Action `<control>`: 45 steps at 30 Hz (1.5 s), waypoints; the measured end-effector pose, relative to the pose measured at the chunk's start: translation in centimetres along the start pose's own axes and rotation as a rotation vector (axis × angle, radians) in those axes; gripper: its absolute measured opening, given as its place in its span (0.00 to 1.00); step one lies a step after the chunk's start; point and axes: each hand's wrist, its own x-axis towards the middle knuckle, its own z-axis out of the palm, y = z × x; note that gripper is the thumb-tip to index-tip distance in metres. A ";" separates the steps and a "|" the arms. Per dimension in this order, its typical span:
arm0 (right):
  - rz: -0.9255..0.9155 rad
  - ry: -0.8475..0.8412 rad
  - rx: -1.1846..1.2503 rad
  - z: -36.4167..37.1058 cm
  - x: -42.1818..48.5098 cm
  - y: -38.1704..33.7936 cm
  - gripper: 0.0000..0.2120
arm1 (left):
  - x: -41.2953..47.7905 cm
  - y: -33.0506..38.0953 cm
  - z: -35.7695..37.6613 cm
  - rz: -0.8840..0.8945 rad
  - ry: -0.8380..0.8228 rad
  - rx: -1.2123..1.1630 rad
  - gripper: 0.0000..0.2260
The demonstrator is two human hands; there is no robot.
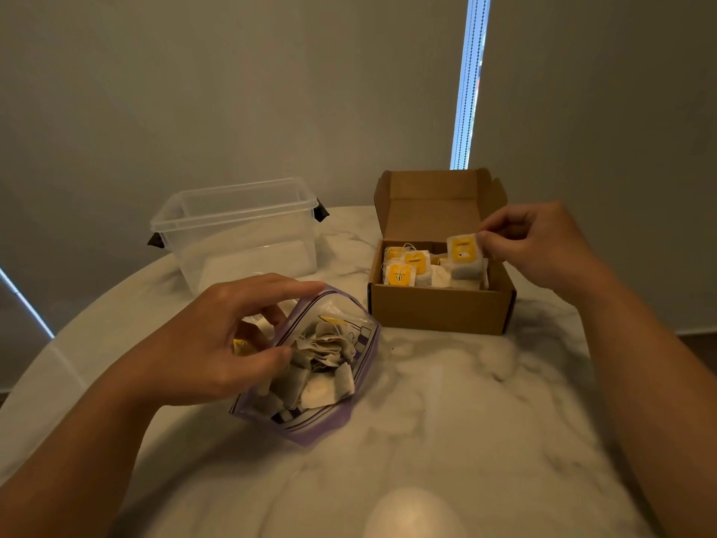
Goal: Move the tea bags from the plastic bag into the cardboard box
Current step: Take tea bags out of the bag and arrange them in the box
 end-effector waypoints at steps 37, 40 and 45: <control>-0.783 -0.378 -0.610 11.0 -8.9 -9.5 0.15 | 0.3 0.0 0.0 -0.054 -0.012 -0.005 0.27; -0.752 -0.368 -0.576 10.9 -8.7 -9.5 0.13 | 0.4 0.0 -0.1 -0.053 -0.013 -0.005 0.27; -0.540 -0.351 -0.321 9.2 -8.1 -9.2 0.08 | 0.4 -0.1 -0.1 -0.056 -0.012 -0.013 0.27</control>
